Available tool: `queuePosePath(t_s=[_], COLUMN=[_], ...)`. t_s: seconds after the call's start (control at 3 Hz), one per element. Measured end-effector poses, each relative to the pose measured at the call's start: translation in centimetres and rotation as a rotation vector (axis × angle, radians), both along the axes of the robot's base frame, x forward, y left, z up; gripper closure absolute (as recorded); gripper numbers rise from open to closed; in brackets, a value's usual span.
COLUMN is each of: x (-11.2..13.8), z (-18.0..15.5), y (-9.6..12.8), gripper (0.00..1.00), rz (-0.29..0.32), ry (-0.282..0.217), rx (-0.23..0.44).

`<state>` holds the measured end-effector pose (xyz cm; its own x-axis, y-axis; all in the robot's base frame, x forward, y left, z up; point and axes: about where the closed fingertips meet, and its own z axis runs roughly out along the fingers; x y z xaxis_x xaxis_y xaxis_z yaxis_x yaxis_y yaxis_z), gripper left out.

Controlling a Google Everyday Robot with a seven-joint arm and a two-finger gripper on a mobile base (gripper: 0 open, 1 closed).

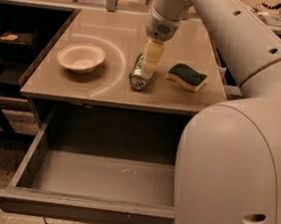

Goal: Place green can into top drawer

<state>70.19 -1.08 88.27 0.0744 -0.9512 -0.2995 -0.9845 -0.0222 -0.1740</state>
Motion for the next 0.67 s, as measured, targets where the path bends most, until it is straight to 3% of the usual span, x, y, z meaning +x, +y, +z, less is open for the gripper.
queuePosePath(t_s=[0.67], x=[0.84], z=[-2.60], y=[0.09], gripper=[0.00], rz=[0.006], ry=[0.023], rx=[0.015])
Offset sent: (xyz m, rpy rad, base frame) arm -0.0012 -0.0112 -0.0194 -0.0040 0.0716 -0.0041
